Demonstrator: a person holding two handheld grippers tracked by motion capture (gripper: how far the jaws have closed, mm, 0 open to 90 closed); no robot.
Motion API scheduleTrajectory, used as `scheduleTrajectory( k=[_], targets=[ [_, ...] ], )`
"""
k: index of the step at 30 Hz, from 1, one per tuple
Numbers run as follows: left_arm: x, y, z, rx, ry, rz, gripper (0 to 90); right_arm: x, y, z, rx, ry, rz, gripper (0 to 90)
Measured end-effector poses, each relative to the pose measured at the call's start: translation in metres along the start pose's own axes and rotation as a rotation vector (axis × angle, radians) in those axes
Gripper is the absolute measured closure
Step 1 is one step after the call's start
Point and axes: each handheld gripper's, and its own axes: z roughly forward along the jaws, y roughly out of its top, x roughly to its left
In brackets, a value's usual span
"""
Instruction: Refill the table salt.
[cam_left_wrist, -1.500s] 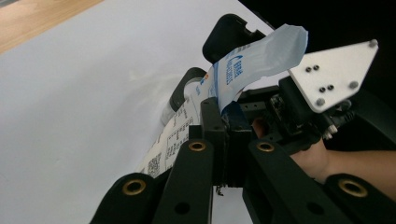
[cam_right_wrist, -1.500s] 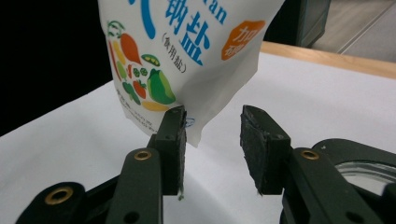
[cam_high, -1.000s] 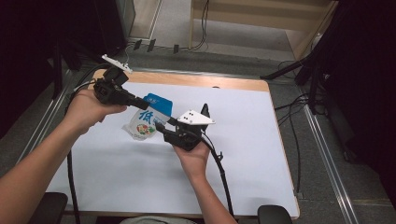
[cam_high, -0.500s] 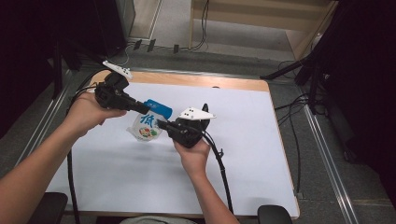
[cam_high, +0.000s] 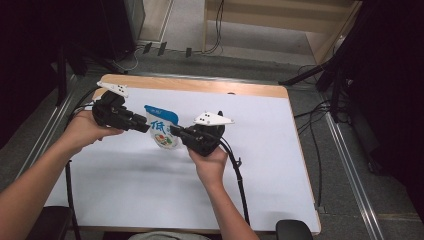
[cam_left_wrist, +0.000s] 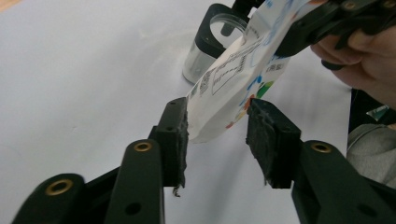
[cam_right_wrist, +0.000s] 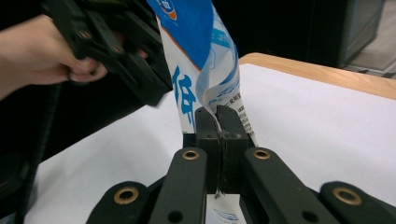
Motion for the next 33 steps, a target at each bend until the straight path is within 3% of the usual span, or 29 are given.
scheduleTrajectory(
  k=[3,8,13,17,20,21,23,25,27,29,33],
  targets=[
    [0.002,-0.006,0.009,-0.004,-0.024,0.041,57.1,0.002,0.003,0.0,-0.006,0.021,0.0,90.0],
    [-0.002,-0.01,0.019,-0.054,-0.056,0.235,57.5,0.006,0.007,0.0,-0.003,0.063,-0.008,90.0],
    [-0.003,-0.01,0.023,-0.055,-0.097,0.277,72.6,0.004,0.007,0.001,0.003,0.089,0.011,90.0],
    [-0.008,-0.008,0.024,-0.027,-0.098,0.254,85.0,0.0,0.007,0.001,-0.002,0.094,0.027,90.0],
    [-0.012,-0.004,0.022,0.005,-0.087,0.186,88.9,-0.003,0.007,0.001,0.003,0.088,0.042,90.0],
    [-0.014,-0.002,0.021,0.02,-0.085,0.143,89.8,-0.004,0.007,0.001,0.004,0.083,0.037,90.0],
    [-0.018,0.002,0.019,0.066,-0.077,0.111,90.0,-0.005,0.006,0.001,0.011,0.066,0.02,83.0],
    [-0.02,0.005,0.015,0.093,-0.056,0.089,90.0,-0.005,0.006,-0.001,0.016,0.023,0.01,74.1],
    [-0.021,0.007,0.01,0.089,-0.033,0.043,90.0,-0.003,0.004,-0.006,0.017,-0.03,-0.026,71.9],
    [-0.022,0.01,0.003,0.083,-0.012,0.029,90.0,0.0,0.001,-0.012,0.021,-0.065,-0.049,72.7],
    [-0.026,0.016,-0.008,0.072,-0.021,-0.009,90.0,0.009,-0.009,-0.016,0.033,-0.152,-0.107,84.3]
  ],
)
